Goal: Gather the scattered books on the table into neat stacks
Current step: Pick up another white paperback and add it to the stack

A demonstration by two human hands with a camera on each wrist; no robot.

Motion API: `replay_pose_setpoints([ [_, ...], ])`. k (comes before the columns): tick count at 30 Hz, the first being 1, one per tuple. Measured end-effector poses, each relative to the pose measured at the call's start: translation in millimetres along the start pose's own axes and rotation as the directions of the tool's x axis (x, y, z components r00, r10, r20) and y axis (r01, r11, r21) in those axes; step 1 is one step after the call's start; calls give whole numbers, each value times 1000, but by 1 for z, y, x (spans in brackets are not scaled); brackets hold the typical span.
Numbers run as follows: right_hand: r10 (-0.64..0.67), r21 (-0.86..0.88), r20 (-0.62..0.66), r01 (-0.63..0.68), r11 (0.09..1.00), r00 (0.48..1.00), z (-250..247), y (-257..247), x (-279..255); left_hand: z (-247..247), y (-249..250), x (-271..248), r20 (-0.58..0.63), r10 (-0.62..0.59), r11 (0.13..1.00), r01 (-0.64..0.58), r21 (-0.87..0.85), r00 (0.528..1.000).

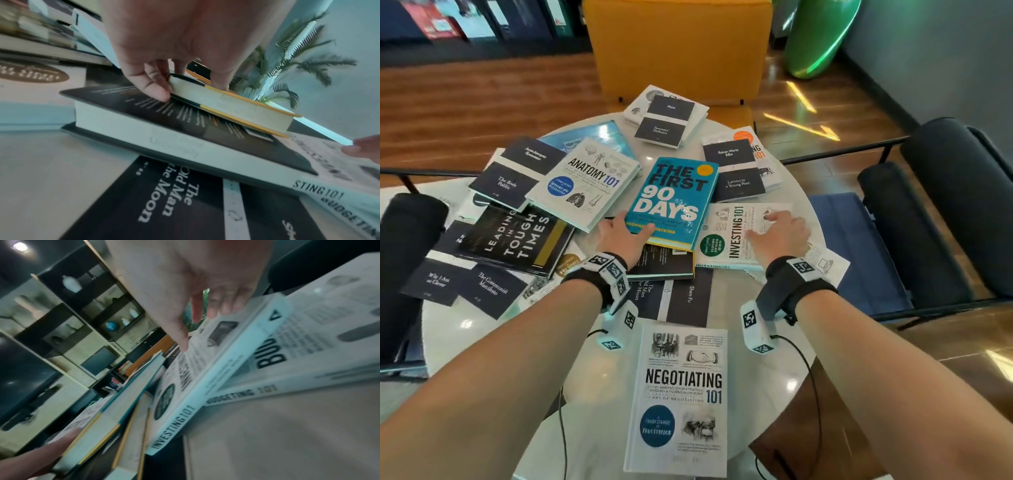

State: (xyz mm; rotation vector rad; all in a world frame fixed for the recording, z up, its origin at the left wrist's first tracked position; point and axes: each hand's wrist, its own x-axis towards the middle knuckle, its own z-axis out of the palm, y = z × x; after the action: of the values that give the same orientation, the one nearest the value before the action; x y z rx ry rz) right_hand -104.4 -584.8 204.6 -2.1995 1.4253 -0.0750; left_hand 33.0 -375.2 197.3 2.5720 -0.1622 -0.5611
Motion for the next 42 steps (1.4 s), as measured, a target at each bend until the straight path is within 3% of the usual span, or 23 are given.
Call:
replay_pose_setpoints([
  [3, 117, -59, -43, -119, 991, 992, -1, 12, 4, 3, -1, -1, -49, 21, 997, -17, 82, 999],
  [7, 170, 282, 146, -206, 937, 975, 16, 22, 17, 14, 2, -18, -118, 85, 990, -70, 121, 989],
  [10, 98, 327, 193, -159, 931, 976, 14, 28, 18, 26, 4, -38, -122, 208, 961, -180, 208, 971],
  [13, 59, 469, 174, -135, 873, 983, -2, 21, 11, 29, 5, -46, -78, 241, 958, -224, 177, 967],
  [16, 29, 576, 120, -94, 812, 992, -27, 6, -4, 24, 6, -49, 6, 239, 956, -236, 175, 971],
  [20, -62, 619, -26, 65, 783, 998, -62, -5, -27, 15, 16, -57, 92, 292, 922, -306, 237, 952],
  [24, -15, 814, -27, 31, 580, 1000, -80, -7, -52, 8, 42, -84, 266, 266, 947, -303, 109, 927],
  [26, 2, 897, 51, -47, 440, 999, -78, -5, -63, 7, 57, -95, 315, 294, 952, -307, -6, 902],
  [29, -20, 930, 211, -194, 312, 977, -66, -1, -82, 0, 72, -107, 315, 252, 945, -163, -282, 915],
  [32, -59, 905, 296, -261, 336, 953, -53, 6, -106, -10, 68, -113, 338, 212, 900, -49, -433, 917],
  [36, -202, 895, 334, -242, 375, 920, -37, 22, -127, -24, 47, -116, 365, 175, 817, 72, -572, 914],
  [39, -160, 886, 361, -284, 367, 919, -39, 36, -137, -37, 29, -122, 357, 163, 776, 103, -622, 920],
  [42, -135, 812, 377, -258, 523, 916, -36, 47, -153, -44, 2, -135, 366, 170, 834, 65, -548, 915],
])
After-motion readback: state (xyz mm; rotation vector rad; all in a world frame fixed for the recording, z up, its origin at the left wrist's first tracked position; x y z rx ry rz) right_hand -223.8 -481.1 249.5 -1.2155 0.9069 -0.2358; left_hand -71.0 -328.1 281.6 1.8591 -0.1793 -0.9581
